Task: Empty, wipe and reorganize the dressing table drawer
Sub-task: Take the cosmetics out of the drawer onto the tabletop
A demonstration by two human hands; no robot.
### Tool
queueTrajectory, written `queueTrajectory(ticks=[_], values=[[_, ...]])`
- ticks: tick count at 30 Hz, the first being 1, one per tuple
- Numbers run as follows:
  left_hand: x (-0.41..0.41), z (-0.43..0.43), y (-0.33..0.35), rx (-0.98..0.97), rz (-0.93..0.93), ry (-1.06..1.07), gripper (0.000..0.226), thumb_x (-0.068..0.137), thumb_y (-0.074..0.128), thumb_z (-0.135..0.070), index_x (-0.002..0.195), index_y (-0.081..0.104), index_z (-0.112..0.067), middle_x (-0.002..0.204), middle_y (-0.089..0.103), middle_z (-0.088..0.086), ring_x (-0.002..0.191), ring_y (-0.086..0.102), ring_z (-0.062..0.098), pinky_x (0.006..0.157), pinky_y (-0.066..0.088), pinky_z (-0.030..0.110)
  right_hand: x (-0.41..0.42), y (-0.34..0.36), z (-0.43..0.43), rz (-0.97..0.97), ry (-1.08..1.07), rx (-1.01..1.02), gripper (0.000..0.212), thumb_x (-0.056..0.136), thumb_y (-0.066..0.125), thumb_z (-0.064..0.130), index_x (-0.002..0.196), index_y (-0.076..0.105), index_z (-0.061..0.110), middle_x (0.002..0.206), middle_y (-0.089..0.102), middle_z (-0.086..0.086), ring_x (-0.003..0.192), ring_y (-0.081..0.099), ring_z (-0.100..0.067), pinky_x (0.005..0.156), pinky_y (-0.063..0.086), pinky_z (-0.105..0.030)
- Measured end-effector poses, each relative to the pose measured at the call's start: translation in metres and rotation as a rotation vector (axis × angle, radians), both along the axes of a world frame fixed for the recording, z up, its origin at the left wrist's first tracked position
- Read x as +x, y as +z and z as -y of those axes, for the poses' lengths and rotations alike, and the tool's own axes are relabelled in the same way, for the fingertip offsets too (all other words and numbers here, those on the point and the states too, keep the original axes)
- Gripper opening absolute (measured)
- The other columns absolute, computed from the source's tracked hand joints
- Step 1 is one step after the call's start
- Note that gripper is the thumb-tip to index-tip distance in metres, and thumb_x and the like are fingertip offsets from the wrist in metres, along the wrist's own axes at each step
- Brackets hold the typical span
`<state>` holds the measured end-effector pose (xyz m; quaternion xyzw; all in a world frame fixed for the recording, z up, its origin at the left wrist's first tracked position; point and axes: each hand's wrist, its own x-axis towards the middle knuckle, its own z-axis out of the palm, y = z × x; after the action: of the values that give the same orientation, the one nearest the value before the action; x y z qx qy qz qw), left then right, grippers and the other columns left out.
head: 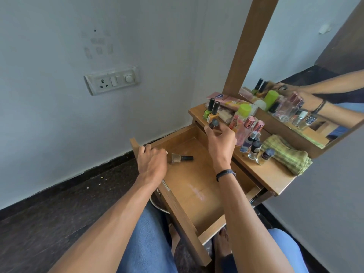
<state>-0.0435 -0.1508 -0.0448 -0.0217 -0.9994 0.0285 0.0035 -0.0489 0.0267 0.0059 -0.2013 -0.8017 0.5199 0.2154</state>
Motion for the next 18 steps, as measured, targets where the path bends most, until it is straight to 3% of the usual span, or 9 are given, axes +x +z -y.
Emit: queueTrajectory(ticks=[3, 6, 10, 13, 18], values=[[0.0, 0.0, -0.001, 0.005, -0.016, 0.003, 0.02, 0.095, 0.061, -0.015, 0.109, 0.073, -0.022, 0.101, 0.075, 0.001, 0.11, 0.055, 0.023, 0.095, 0.033, 0.038, -0.011, -0.005, -0.006, 0.057, -0.041, 0.193, 0.029, 0.097, 0.068, 0.03, 0.117, 0.071, 0.009, 0.112, 0.073, -0.007, 0.103, 0.067, -0.024, 0.093, 0.05, -0.034], [-0.001, 0.0, -0.001, -0.006, -0.011, 0.008, 0.02, 0.096, 0.061, -0.019, 0.111, 0.072, -0.022, 0.1, 0.075, 0.002, 0.11, 0.055, 0.023, 0.095, 0.033, 0.039, -0.02, -0.011, -0.007, 0.057, -0.065, 0.286, 0.03, 0.098, 0.065, 0.03, 0.119, 0.068, 0.008, 0.115, 0.071, -0.01, 0.11, 0.065, -0.029, 0.097, 0.051, -0.04], [-0.001, 0.0, -0.001, -0.011, 0.004, 0.006, 0.021, 0.096, 0.059, -0.018, 0.113, 0.072, -0.023, 0.098, 0.074, 0.002, 0.111, 0.054, 0.022, 0.095, 0.033, 0.038, -0.025, -0.005, -0.006, 0.08, -0.12, 0.284, 0.035, 0.099, 0.065, 0.023, 0.129, 0.063, 0.006, 0.124, 0.069, -0.012, 0.122, 0.061, -0.03, 0.106, 0.042, -0.042], [-0.001, 0.0, -0.001, -0.006, 0.004, 0.003, 0.022, 0.095, 0.059, -0.017, 0.112, 0.072, -0.023, 0.096, 0.074, 0.002, 0.111, 0.054, 0.023, 0.095, 0.033, 0.038, -0.029, -0.003, -0.007, 0.105, -0.14, 0.22, 0.043, 0.098, 0.065, 0.016, 0.139, 0.057, 0.005, 0.132, 0.066, -0.015, 0.127, 0.059, -0.032, 0.107, 0.046, -0.044], [-0.001, 0.0, -0.001, -0.005, 0.003, 0.013, 0.02, 0.096, 0.06, -0.018, 0.111, 0.073, -0.021, 0.097, 0.075, 0.003, 0.111, 0.055, 0.022, 0.096, 0.034, 0.038, -0.015, 0.01, -0.002, 0.14, -0.193, 0.154, 0.044, 0.097, 0.064, 0.008, 0.141, 0.057, 0.009, 0.136, 0.063, -0.013, 0.133, 0.053, -0.032, 0.11, 0.041, -0.04]])
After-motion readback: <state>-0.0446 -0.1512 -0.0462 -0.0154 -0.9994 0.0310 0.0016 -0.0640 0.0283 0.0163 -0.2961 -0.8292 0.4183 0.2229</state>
